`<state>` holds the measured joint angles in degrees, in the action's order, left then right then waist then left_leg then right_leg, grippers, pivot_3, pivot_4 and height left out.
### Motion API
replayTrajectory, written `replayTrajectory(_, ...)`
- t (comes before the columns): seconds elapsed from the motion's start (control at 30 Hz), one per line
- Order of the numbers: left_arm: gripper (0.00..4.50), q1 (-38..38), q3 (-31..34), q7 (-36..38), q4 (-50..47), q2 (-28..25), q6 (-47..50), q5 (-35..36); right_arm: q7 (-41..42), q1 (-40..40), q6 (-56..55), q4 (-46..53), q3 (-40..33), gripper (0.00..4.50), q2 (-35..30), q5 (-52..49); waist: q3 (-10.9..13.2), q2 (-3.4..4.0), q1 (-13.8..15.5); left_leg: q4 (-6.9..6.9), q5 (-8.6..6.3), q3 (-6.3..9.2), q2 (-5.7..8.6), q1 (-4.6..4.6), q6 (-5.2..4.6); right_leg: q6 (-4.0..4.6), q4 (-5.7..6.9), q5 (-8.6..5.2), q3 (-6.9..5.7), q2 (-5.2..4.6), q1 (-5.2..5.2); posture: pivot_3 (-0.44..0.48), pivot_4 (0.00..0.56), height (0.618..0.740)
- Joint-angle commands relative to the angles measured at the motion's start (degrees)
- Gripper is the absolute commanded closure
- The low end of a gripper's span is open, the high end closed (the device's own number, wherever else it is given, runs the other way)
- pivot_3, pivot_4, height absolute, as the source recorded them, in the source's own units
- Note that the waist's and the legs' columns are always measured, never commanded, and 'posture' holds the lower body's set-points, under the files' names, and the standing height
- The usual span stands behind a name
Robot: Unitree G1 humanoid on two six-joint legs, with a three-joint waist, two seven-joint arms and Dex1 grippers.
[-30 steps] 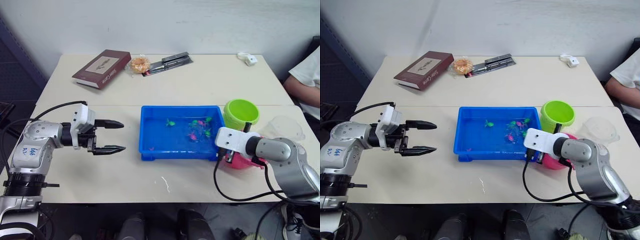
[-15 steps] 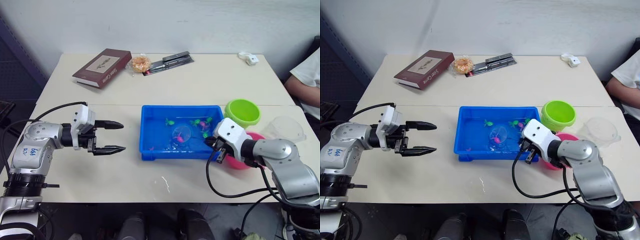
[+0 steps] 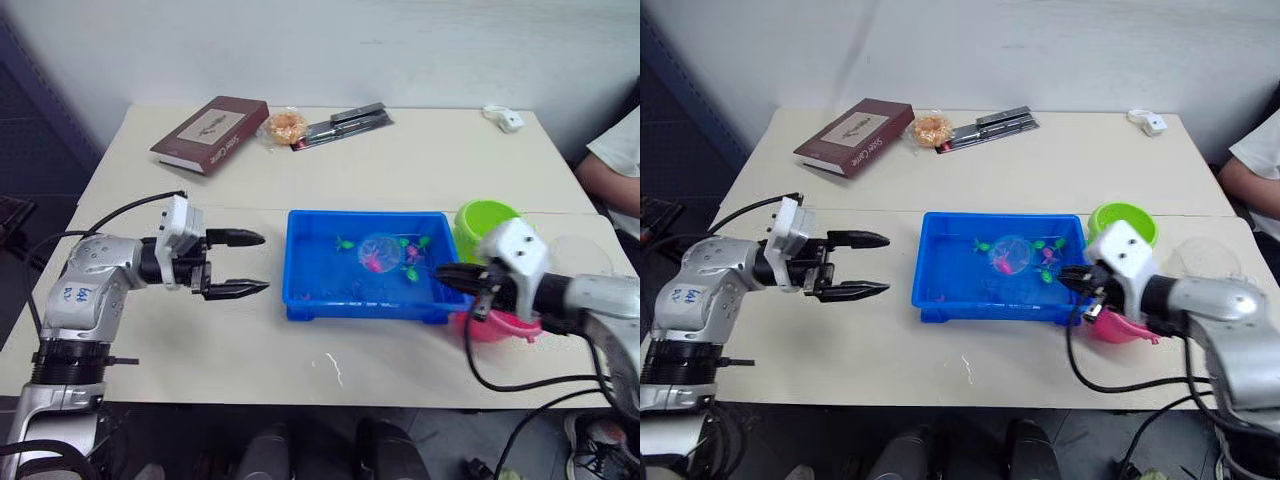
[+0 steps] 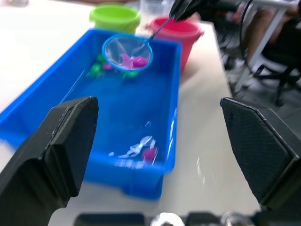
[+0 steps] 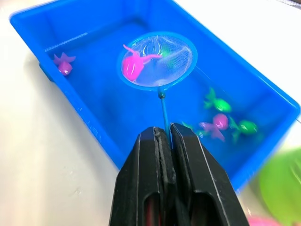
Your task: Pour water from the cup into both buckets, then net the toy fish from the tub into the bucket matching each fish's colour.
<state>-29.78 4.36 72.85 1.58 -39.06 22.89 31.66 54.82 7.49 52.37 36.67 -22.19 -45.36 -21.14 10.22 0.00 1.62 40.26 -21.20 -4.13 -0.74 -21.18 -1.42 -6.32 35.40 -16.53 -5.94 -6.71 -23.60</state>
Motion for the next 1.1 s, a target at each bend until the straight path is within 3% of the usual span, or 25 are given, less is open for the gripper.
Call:
replayTrajectory(0.03,0.04,-1.1,-1.2,-1.3,-4.7,2.9,2.0,3.0,0.8,-7.0,-0.3,4.6,-16.2,4.50,-0.4,-3.1,0.0,0.00,0.1,0.00,0.00,0.02,0.01,0.00,0.00,0.00,0.00,0.00,-0.02,0.00,0.01,0.000,0.150,0.740)
replayTrajectory(0.3,0.04,-3.1,-6.2,-0.4,-2.8,9.1,0.7,1.8,4.8,-25.8,-7.4,6.5,-39.5,4.50,3.8,-6.0,0.0,0.01,-0.2,-0.01,0.02,-0.06,0.05,0.21,0.01,0.00,0.08,0.00,0.08,0.07,0.13,0.000,0.150,0.740)
replayTrajectory(0.4,0.04,-4.3,-7.5,0.3,-0.9,10.8,-0.6,0.8,4.2,-31.7,-12.9,6.1,-43.0,4.50,7.0,-4.8,0.0,0.01,0.0,-0.04,0.02,-0.02,0.07,0.22,0.02,0.00,0.04,0.00,0.05,0.07,0.14,0.000,0.150,0.740)
replayTrajectory(0.57,0.04,-6.2,-8.1,0.4,1.9,12.6,-1.7,0.2,1.9,-39.2,-26.1,4.2,-41.1,4.50,12.1,1.4,0.0,0.00,-0.2,-0.06,0.03,-0.10,0.06,0.30,0.00,-0.02,0.05,0.01,0.17,0.05,0.16,0.000,0.150,0.740)
replayTrajectory(0.77,0.04,-6.1,-8.3,0.4,2.0,14.0,-1.6,0.3,-12.1,-41.5,-48.9,1.7,-32.0,4.50,21.2,19.5,0.0,0.03,-0.3,-0.11,0.04,-0.15,0.04,0.35,0.01,-0.01,0.05,0.01,0.20,0.06,0.15,0.000,0.150,0.740)
replayTrajectory(1.1,0.04,-4.8,-8.3,0.0,0.9,14.0,-3.1,-0.7,-29.0,-42.4,-71.5,-6.4,-22.2,4.50,15.5,47.7,0.0,0.03,-0.3,-0.22,0.03,-0.57,0.00,0.75,0.03,0.00,0.13,0.00,0.65,0.08,0.20,0.000,0.150,0.740)
